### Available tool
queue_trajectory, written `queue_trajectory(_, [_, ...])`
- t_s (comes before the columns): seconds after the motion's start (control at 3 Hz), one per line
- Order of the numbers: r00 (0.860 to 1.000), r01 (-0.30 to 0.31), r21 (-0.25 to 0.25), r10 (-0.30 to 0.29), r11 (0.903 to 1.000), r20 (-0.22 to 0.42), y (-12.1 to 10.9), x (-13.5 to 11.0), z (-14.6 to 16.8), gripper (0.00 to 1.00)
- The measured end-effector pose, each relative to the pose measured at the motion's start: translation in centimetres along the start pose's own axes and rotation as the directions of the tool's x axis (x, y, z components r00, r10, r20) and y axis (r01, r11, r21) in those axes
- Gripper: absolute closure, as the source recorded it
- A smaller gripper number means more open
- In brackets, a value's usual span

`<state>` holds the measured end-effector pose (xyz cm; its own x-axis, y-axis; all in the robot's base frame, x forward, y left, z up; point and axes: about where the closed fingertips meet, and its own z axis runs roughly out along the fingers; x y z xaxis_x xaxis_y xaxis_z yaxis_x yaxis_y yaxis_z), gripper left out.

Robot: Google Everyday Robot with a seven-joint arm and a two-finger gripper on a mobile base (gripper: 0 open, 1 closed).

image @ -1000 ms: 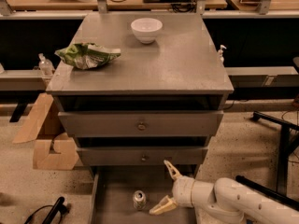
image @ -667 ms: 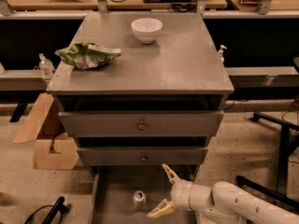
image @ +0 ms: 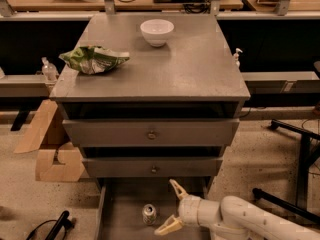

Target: Pick 7up can from bottom drawer and place on counter

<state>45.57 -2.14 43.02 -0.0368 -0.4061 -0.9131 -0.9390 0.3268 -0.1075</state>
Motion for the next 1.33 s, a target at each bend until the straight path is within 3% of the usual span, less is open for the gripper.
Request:
queue_trajectory(0.33, [0.998, -0.054, -0.080, 0.056, 0.9954, 0.025, 0.7, 8.3, 6.9, 0.00])
queue_trajectory(0.67, [0.995, -0.086, -0.121, 0.092, 0.9889, 0.043, 1.5, 13.0, 10.6, 0.00])
queue_trajectory(1.0, [0.995, -0.088, -0.173, 0.096, 0.9809, 0.036, 1.5, 16.7, 15.0, 0.04])
queue_trajectory(1.33, [0.995, -0.086, -0.208, 0.094, 0.9742, 0.024, 1.7, 18.1, 17.3, 0.27])
